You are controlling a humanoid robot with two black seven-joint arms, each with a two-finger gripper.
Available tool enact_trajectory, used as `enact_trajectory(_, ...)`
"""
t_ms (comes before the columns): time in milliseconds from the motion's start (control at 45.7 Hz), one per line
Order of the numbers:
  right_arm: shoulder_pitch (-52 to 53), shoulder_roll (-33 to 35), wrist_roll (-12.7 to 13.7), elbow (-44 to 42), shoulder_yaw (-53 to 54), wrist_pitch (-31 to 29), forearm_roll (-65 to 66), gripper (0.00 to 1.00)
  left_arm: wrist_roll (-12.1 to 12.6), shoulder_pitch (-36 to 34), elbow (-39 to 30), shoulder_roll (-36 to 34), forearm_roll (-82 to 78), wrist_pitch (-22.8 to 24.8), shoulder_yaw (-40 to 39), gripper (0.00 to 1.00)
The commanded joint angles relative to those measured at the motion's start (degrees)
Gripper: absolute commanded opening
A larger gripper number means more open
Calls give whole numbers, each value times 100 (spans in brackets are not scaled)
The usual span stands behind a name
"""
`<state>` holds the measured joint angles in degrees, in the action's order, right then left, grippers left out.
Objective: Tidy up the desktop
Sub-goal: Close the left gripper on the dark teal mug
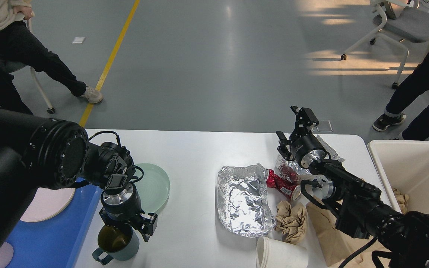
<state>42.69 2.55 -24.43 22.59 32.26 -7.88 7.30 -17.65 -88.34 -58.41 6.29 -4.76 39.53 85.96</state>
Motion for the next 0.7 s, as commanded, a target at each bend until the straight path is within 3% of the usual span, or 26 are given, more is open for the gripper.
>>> enact_trajectory(0, 2, 0, 0, 0, 0, -3, -1, 100, -2, -42, -4, -5, 1, 370, 8, 0)
enact_trajectory(197, 2, 0, 0, 0, 0, -3, -1, 100, -2, -78, -13, -49, 1, 573, 26, 0)
enact_trajectory(416, 2, 0, 0, 0, 0, 6, -1, 100, -28, -280, -39, -84, 10, 1513, 26, 0)
enact_trajectory(679, 2, 0, 0, 0, 0, -3, -1, 100, -19, -894, -320, -259, -8, 1547, 79, 0)
